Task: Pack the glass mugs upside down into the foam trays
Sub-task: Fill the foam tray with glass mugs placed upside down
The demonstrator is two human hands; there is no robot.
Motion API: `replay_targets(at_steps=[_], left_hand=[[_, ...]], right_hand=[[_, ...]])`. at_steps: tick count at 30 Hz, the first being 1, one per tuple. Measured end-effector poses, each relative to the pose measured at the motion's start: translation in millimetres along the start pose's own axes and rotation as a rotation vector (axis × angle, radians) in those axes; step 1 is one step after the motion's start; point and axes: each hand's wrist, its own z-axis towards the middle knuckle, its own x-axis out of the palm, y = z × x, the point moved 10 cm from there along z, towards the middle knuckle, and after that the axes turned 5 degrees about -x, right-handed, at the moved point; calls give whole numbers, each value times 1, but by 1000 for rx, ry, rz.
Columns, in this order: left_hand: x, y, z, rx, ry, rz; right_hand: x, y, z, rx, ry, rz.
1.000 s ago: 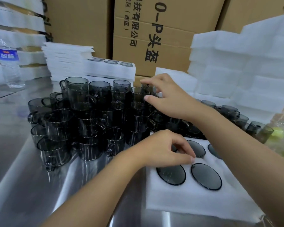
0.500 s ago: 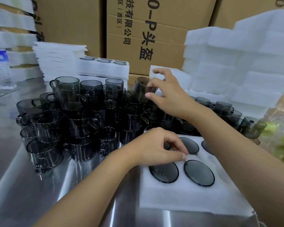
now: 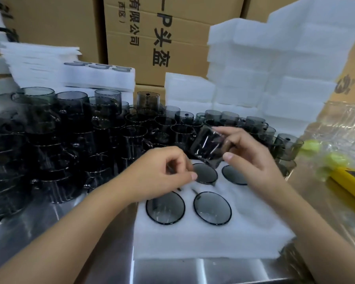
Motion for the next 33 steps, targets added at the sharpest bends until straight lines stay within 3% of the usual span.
replay_targets(at_steps=[5,10,17,26,33], left_hand=[[-3,8,5,-42,-24,-254],[5,1,5,-26,29,-226],[5,-2,3,-57,85,-279],[3,-5,1,-20,0,-142],[5,-3,1,-8,2,-108]], right_hand=[[5,19,-4,-158,12,18],[6,20,-9,-200,48,37],[9,14,-10,-134,64,227],[17,6,-8,-31,128,215],[-19,7,-19,70,-24,325]])
